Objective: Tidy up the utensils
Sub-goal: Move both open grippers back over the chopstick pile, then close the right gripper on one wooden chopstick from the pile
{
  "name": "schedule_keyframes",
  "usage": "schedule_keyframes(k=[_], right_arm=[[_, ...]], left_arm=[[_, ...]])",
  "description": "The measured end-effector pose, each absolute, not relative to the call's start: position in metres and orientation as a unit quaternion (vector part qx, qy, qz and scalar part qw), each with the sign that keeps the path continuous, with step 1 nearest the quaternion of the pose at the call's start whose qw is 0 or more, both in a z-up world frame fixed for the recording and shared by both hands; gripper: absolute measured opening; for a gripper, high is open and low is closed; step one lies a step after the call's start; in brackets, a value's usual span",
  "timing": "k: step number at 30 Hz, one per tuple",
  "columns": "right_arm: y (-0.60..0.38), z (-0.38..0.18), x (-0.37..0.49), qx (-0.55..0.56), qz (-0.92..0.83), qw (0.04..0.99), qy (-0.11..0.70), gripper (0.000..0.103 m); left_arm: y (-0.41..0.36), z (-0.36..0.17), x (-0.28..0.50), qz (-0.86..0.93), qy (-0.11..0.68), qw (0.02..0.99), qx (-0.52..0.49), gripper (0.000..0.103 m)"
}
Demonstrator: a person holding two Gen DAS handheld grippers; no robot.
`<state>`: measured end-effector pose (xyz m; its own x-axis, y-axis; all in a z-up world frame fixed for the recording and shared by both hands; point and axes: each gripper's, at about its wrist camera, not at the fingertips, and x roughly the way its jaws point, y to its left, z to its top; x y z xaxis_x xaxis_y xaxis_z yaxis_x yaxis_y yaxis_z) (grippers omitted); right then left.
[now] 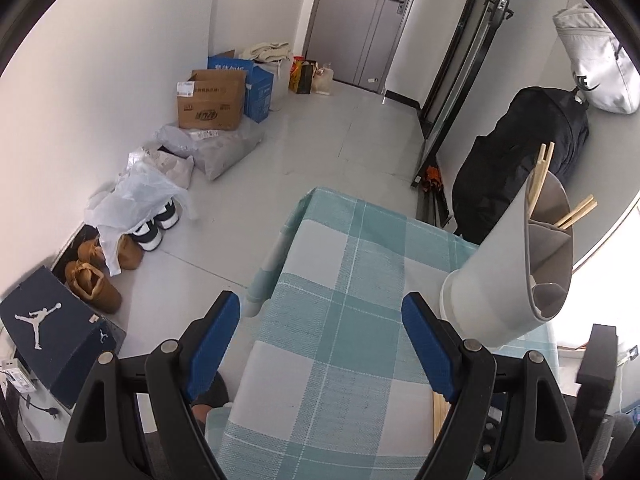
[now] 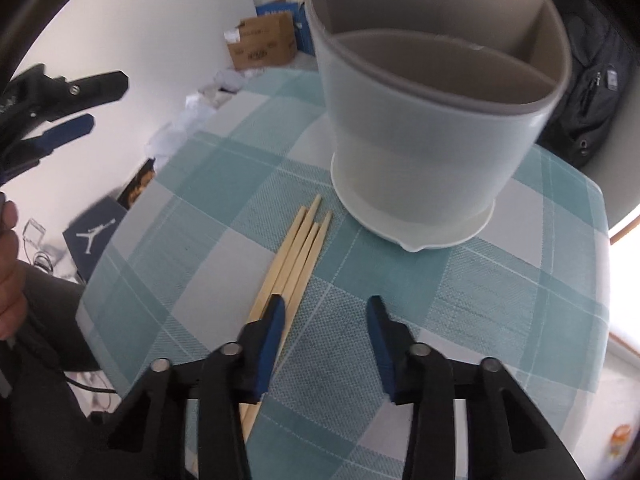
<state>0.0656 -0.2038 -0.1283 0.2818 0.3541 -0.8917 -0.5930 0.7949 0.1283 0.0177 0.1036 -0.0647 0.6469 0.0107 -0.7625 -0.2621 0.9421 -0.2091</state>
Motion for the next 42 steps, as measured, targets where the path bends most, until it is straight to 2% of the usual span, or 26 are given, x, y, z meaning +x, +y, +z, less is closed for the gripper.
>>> schedule_keyframes(k=[13,18,25,34,38,42], right_arm=[[-0.182,-0.126,0.069,-0.159,0.283,0.786,0.526,0.02],[-0.191,-0.127,0.067,-0.146,0.29,0.778,0.538,0.005],[-0.206,-0.125,0.049,-0.167,0.32,0.757,0.544,0.005],[-0.18,-0.125,0.066,-0.18,0.331,0.76,0.53,0.009],[-0.17,-0.127,0.069,-0.183,0.332,0.763,0.524,0.009],[-0.173,-0.128,0.075,-0.16,0.334,0.764,0.528,0.004]], left_arm=[[0.113,-0.07,0.021,0.083,0.428,0.883,-0.175,0.08],[0.117,-0.073,0.021,0.083,0.433,0.879,-0.182,0.08],[0.118,-0.074,0.023,0.078,0.436,0.876,-0.192,0.08],[0.12,-0.078,0.025,0.071,0.45,0.867,-0.203,0.08],[0.12,-0.076,0.025,0.073,0.448,0.868,-0.203,0.08],[0.12,-0.077,0.027,0.077,0.449,0.868,-0.199,0.08]])
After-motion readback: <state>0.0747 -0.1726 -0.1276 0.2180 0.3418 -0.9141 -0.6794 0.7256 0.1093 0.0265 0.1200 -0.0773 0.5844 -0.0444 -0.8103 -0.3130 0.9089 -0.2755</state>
